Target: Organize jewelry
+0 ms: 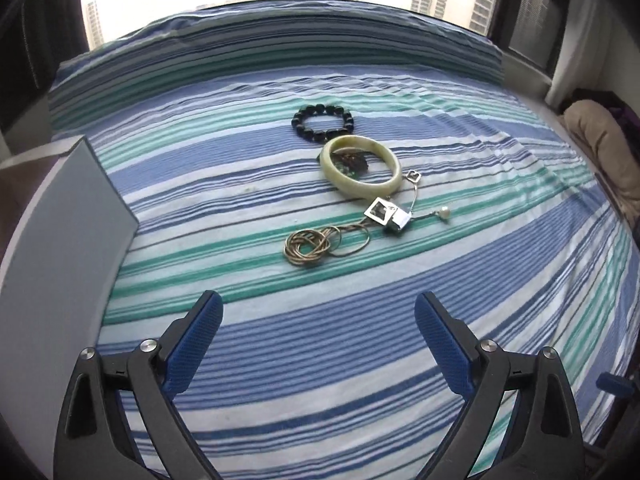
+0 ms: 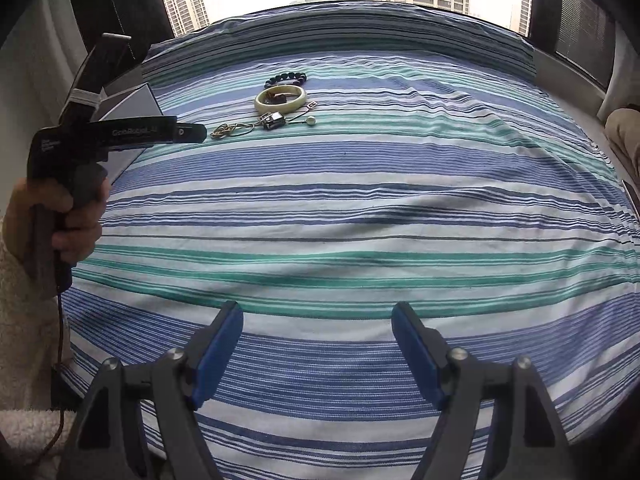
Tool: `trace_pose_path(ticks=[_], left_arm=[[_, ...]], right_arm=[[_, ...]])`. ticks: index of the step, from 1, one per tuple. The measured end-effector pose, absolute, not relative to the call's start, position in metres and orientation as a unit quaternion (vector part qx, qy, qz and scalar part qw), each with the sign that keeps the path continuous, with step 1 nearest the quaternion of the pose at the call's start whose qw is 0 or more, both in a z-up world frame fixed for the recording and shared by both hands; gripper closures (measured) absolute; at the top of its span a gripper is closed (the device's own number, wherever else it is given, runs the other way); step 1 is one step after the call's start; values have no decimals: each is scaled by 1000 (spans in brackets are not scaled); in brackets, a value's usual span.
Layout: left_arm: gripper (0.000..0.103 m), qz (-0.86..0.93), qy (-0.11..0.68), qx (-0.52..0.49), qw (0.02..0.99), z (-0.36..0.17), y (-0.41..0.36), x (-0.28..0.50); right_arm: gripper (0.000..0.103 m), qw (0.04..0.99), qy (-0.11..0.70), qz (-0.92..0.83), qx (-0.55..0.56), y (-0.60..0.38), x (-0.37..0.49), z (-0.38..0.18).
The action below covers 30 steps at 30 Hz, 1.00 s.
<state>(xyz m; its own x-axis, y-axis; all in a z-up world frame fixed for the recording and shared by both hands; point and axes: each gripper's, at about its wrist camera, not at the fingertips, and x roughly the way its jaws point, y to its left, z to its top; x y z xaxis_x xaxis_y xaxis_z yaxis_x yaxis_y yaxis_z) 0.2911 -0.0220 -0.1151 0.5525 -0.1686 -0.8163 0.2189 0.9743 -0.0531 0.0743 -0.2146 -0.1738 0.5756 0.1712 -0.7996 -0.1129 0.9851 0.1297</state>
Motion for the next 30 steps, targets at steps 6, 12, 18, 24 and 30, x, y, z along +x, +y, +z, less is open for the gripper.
trace_pose_path(ticks=[6,12,18,24,30], left_arm=[[19,-122,473,55,871,-139,-36,326],[27,-132,460,64,876,-144,-39,330],[81,-137,451,57,880,-140,-39,333],[83,-138,462,60,874,-136,-39,322],[83,-147,462,41,874,-120,-29,278]], right_arm=[[25,887,455,76,39,-224,77,-175],[25,884,460,70,46,-232,81,-180],[25,882,464,70,51,-233,82,-183],[25,883,462,67,51,-234,81,-182],[25,885,458,68,53,-235,79,-179]])
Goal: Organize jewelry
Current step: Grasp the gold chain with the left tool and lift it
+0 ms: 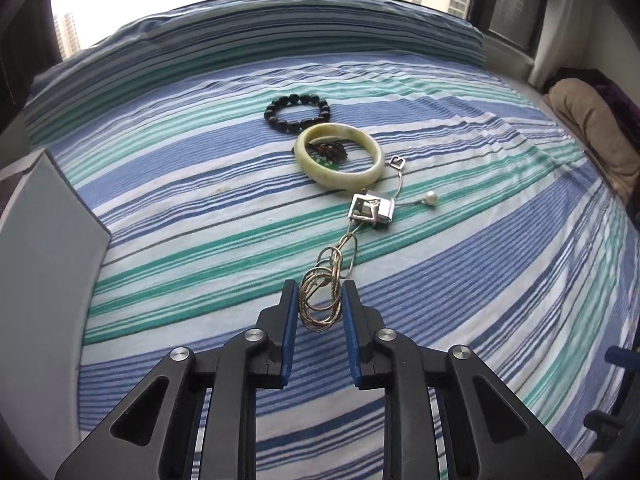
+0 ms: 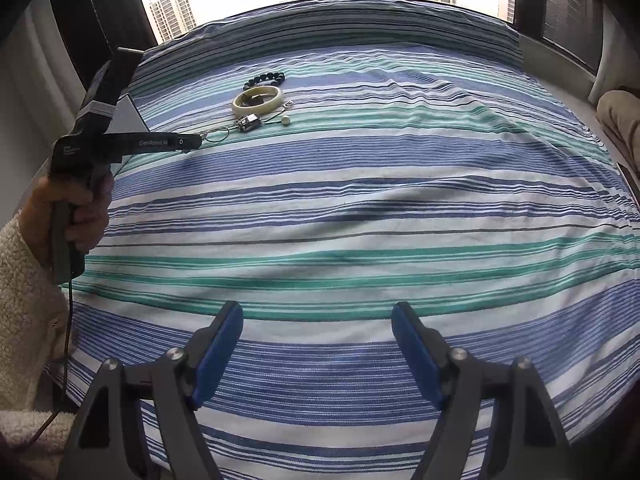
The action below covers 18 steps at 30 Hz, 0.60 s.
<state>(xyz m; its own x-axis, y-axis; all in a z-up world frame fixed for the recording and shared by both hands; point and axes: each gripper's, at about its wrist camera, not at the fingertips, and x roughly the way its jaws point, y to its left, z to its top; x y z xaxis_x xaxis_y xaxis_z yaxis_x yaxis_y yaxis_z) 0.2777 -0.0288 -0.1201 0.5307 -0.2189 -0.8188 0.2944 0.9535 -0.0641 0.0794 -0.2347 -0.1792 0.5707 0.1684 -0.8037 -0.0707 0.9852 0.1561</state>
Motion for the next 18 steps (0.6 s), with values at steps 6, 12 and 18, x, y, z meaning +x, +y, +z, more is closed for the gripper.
trace_pose_path(ticks=[6,12,18], left_arm=[[83,-146,469,26,870,-116,-8,209],[83,-112,487,10,866,-120,28,149],[81,-77,501,-19,862,-129,57,123]], right_arm=[[25,884,459,72,55,-232,76,-179],[25,884,459,78,46,-225,76,-176],[25,887,447,112,18,-219,112,-155]])
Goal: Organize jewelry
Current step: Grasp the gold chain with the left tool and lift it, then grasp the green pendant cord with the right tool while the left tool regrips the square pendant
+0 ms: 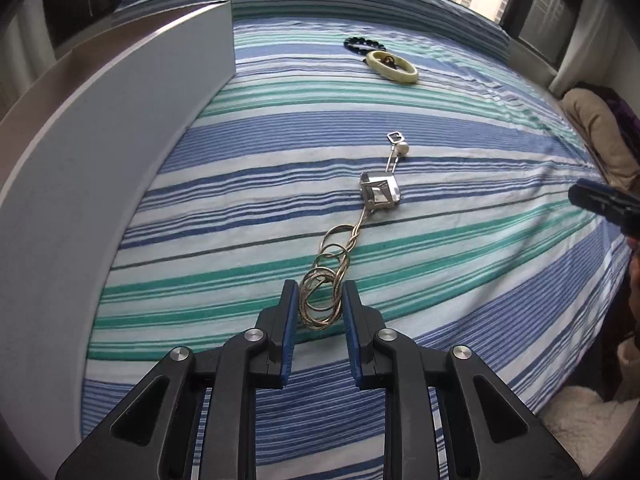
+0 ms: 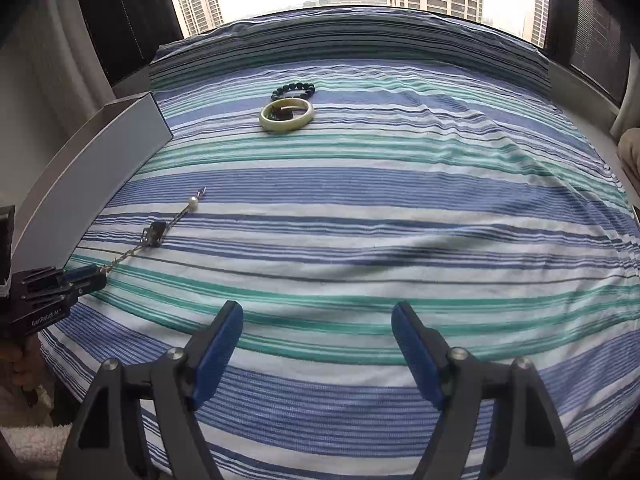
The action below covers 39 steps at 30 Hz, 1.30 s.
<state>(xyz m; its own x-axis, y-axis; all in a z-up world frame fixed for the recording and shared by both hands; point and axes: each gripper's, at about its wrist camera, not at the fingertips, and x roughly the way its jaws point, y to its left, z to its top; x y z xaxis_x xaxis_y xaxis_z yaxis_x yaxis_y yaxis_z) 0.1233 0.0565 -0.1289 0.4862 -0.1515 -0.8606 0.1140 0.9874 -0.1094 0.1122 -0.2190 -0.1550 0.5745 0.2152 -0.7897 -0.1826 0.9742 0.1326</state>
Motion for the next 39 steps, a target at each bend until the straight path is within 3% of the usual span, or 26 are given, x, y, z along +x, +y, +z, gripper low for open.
trace_pose_path(ticks=[4,9,11,14,16,19,24,25,26,29,39], left_arm=[[79,-63,494,-27,867,-129,62,122],[50,-58,479,-29,875,-123,64,117],[49,-54,474,-30,879,-119,69,114],[49,-42,469,-44,881,-114,82,107],[49,-33,468,-56,882,-113,92,104],[49,-21,469,-67,880,-114,104,101],[49,-13,475,-72,877,-119,110,100],[49,-13,475,-72,877,-120,110,100],[49,-13,476,-71,876,-120,110,99],[49,-12,475,-68,877,-119,107,96],[49,-26,471,-47,880,-115,93,100]], right_arm=[[25,881,447,151,42,-217,183,-133],[25,864,465,179,76,-196,289,-126],[27,854,475,194,90,-184,325,-132],[50,835,500,201,113,-168,364,-147],[50,829,509,196,119,-159,382,-155],[66,822,529,174,121,-153,399,-168],[67,817,541,168,110,-142,406,-184],[72,817,541,170,101,-139,407,-183],[86,818,543,169,90,-136,407,-184],[95,822,538,168,82,-136,405,-179],[95,847,474,208,124,-172,355,-113]])
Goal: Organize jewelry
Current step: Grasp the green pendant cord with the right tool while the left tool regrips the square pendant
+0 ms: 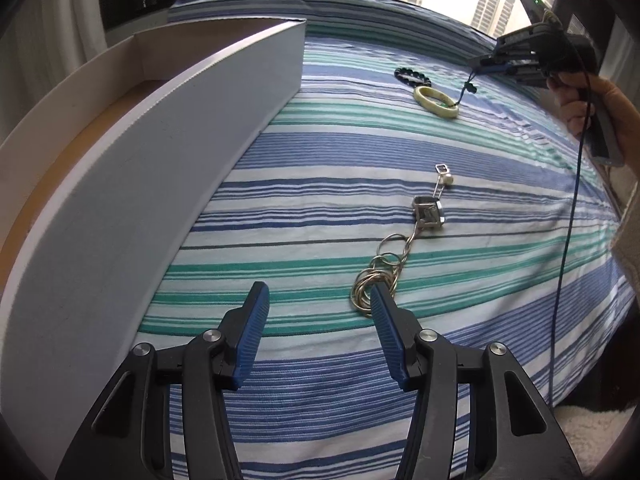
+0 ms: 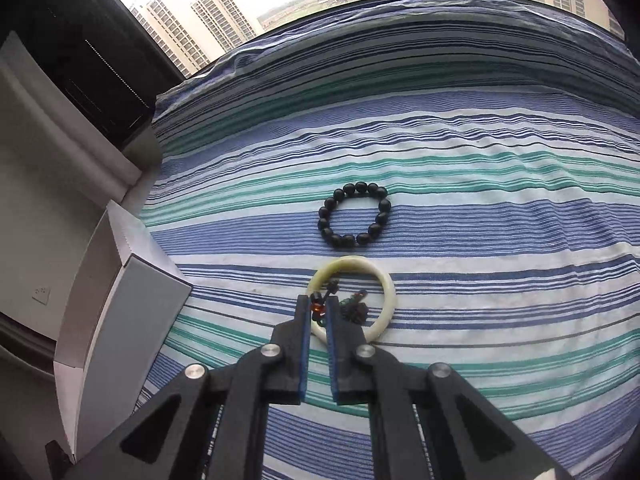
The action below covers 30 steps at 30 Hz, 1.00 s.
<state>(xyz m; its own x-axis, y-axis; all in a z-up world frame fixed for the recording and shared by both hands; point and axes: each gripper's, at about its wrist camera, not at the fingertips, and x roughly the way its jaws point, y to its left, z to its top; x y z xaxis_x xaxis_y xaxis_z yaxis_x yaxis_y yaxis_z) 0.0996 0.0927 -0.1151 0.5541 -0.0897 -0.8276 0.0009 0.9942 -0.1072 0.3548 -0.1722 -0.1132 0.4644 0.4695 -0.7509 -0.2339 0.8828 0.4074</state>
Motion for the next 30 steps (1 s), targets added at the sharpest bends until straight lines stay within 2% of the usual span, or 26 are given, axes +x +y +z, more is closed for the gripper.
trace_pose_path(ticks=[4,9,18,19,20,21,24,25,26,27,30], left_arm=[[48,-52,467,-27,882,-108,78,106],[43,-105,471,7,876,-107,51,127],[44,-128,504,63,852,-139,-8,187],[46,-119,507,68,851,-142,-11,191],[52,-115,499,65,856,-142,-13,192],[71,-117,497,62,858,-142,-15,193],[71,-119,495,55,859,-141,-15,196],[71,-118,494,51,860,-141,-13,195],[71,-116,493,46,861,-141,-11,194],[71,-113,494,39,861,-141,-8,193],[71,-105,498,6,861,-140,4,192]], right_arm=[[95,848,460,229,126,-183,313,-92],[95,848,453,246,124,-199,253,-82],[95,829,487,246,124,-218,185,-124],[95,827,491,241,126,-223,182,-130],[95,826,495,235,130,-229,178,-135],[95,825,499,227,137,-236,177,-139],[92,826,509,186,157,-262,180,-152],[84,825,514,169,160,-270,181,-156],[67,825,518,155,164,-279,182,-160],[61,826,519,143,169,-286,183,-163],[60,826,520,139,169,-292,179,-169]])
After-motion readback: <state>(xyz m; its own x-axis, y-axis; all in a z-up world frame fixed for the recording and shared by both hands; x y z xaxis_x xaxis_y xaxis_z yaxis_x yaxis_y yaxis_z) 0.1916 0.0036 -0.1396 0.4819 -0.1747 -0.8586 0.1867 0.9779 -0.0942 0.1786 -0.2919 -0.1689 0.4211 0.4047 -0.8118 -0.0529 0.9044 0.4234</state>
